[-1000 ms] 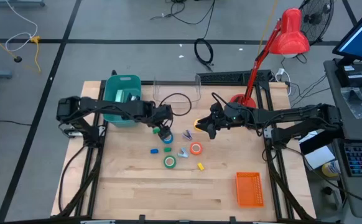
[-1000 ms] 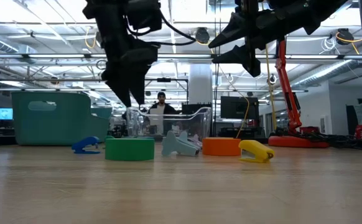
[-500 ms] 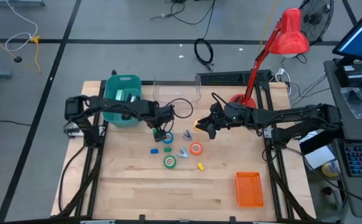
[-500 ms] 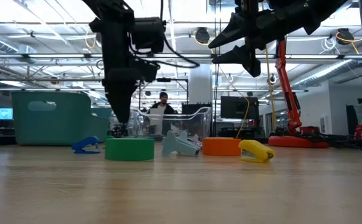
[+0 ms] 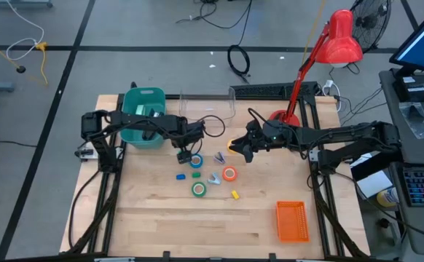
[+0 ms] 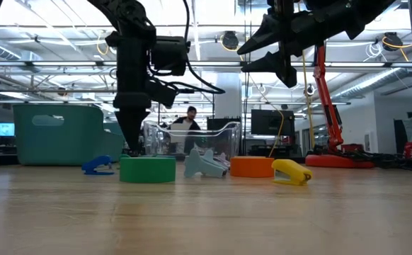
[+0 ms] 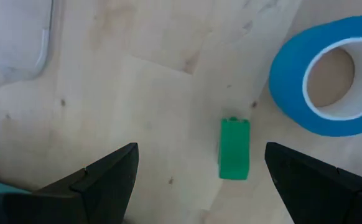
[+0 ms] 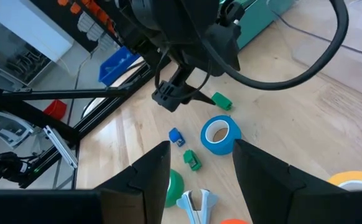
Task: Pick and place Stapler, Stapler remover, tape
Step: Put the top green stapler into the green bin
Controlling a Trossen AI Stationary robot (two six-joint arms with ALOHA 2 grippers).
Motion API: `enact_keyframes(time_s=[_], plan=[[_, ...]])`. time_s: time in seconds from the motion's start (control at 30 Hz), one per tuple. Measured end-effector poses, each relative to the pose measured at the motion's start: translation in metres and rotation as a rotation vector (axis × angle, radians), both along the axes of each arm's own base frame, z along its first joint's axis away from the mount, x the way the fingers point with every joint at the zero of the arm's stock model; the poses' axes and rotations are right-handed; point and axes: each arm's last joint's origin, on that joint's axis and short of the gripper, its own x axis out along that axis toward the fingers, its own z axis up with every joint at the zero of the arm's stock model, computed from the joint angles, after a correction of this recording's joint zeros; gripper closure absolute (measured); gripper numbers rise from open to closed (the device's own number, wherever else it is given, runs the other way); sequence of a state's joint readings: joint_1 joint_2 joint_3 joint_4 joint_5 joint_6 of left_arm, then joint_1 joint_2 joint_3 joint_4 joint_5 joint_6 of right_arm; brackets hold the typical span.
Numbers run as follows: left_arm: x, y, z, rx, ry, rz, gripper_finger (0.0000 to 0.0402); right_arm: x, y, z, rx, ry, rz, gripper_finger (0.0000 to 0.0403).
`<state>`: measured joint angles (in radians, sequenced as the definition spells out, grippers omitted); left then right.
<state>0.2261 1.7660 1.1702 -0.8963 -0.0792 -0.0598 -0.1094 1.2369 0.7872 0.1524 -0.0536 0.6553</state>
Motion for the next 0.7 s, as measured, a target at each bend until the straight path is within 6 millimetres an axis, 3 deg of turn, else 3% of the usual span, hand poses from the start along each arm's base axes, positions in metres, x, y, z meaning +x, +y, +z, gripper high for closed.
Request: enact_keyframes(time_s=[0.37,0.7], plan=[[0.000,0.003,-0.001,-0.005,-0.007,-0.025,0.0050,0.000,0.000,0.000,0.003,0.000,-0.001,0.0236],[0.006,0.001,-0.033,-0.020,0.109,-0.047,0.0050,0.000,0.000,0.000,0.003,0.001,-0.001,0.0236]])
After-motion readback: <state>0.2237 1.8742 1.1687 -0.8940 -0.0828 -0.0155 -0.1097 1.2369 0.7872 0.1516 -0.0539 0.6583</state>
